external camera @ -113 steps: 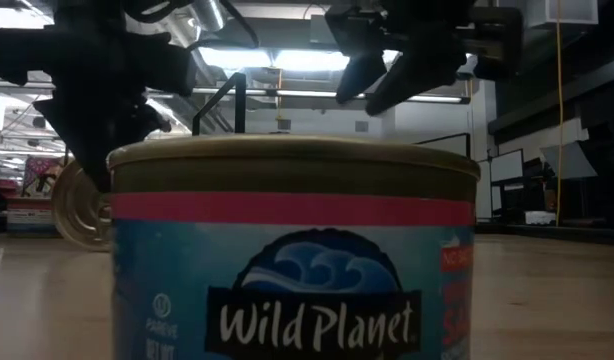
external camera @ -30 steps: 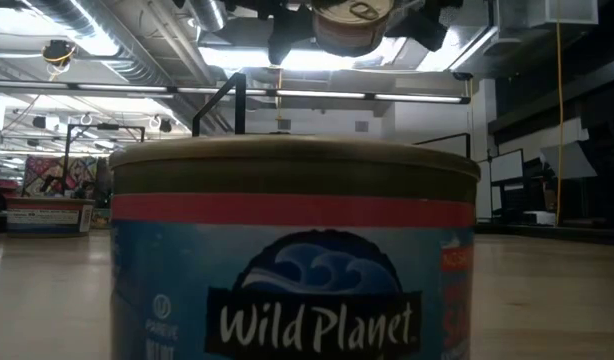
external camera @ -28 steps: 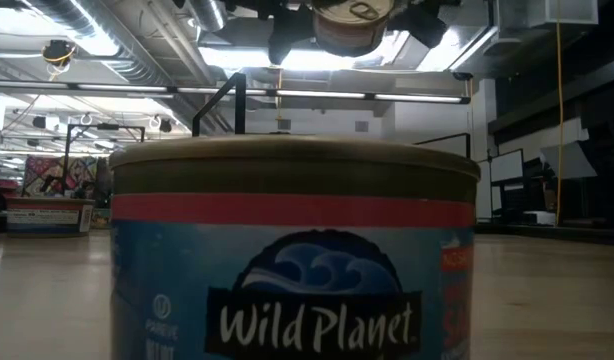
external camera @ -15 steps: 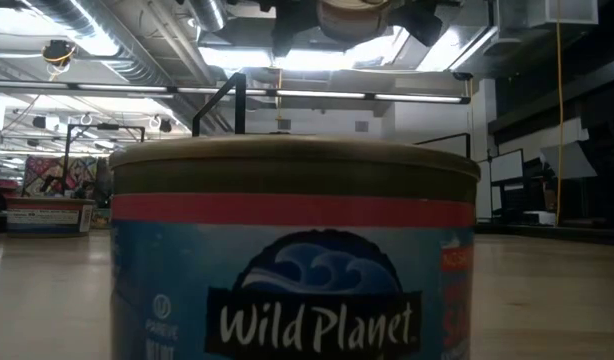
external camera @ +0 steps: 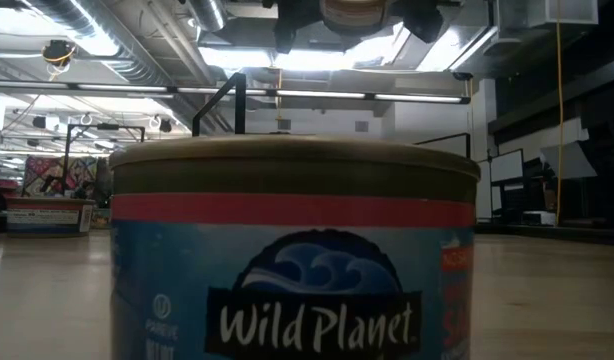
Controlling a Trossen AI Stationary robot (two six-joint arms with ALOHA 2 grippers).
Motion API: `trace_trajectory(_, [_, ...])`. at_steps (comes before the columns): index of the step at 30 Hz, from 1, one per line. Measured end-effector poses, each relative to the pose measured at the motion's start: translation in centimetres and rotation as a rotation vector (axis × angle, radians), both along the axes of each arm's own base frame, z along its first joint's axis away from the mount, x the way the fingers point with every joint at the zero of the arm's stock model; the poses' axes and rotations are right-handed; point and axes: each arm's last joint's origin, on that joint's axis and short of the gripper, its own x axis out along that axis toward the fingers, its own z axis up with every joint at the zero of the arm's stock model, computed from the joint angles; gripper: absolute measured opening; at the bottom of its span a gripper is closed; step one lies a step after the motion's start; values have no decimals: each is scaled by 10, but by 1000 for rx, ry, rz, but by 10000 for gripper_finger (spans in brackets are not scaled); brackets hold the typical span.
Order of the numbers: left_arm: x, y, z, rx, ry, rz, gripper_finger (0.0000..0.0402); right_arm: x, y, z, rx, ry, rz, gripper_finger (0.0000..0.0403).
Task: Stack canned seafood by type on shelf
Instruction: Stack the blue and pink tuna can on the shelf on top of the other blue and pink tuna can
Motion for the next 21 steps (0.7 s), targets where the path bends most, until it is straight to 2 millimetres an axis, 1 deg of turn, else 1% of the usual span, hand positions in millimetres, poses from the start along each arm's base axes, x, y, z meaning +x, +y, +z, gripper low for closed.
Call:
trace_trajectory(5, [0, 0, 0, -4, 0, 1, 193, 5, -1, -3, 0, 2, -1, 305])
trace_trajectory(10, [0, 0, 0, -5, -3, 1, 195, 17, 0, -8, 3, -12, 15, 305])
trace_trajectory(14, [0, 0, 1, -6, -10, 1, 191, 24, 1, -11, 41, -24, 85, 305])
trace_trajectory(16, [0, 0, 1, -6, -12, 2, 189, 27, 1, -14, 47, -18, 93, 305])
trace_trajectory(21, [0, 0, 1, 10, -15, -2, 194, 30, 0, -17, 44, -11, 86, 304])
